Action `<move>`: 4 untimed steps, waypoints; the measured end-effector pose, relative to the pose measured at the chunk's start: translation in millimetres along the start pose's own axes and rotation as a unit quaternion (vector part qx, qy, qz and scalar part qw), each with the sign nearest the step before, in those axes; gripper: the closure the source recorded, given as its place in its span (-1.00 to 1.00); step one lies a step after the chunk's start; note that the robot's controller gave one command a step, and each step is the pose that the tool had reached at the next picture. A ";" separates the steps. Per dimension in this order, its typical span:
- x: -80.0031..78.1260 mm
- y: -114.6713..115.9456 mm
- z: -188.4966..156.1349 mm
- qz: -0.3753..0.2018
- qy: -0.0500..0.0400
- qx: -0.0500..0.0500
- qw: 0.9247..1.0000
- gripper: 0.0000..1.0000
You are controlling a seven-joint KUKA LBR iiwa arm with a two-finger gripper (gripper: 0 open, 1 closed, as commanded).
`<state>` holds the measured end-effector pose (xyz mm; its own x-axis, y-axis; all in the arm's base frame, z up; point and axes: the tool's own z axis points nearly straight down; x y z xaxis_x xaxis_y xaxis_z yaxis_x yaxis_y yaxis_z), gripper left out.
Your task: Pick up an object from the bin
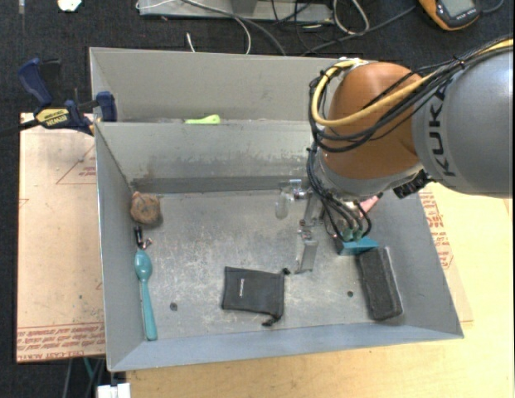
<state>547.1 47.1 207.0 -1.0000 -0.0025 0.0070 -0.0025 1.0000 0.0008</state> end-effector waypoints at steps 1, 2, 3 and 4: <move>-1.3 -0.3 -4.7 0.001 -0.004 0.000 1.000 -1.00; 22.4 11.0 76.8 0.015 -0.005 -0.001 1.000 -1.00; 52.3 26.2 63.8 0.015 -0.007 -0.001 1.000 -1.00; 63.8 22.6 93.9 0.044 -0.003 -0.001 0.999 -1.00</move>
Offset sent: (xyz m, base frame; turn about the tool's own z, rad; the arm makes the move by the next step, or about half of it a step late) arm -0.0419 0.0182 -0.1370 0.0538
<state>482.7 69.6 113.6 -0.9964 0.0847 0.0008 0.0847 0.9964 0.0033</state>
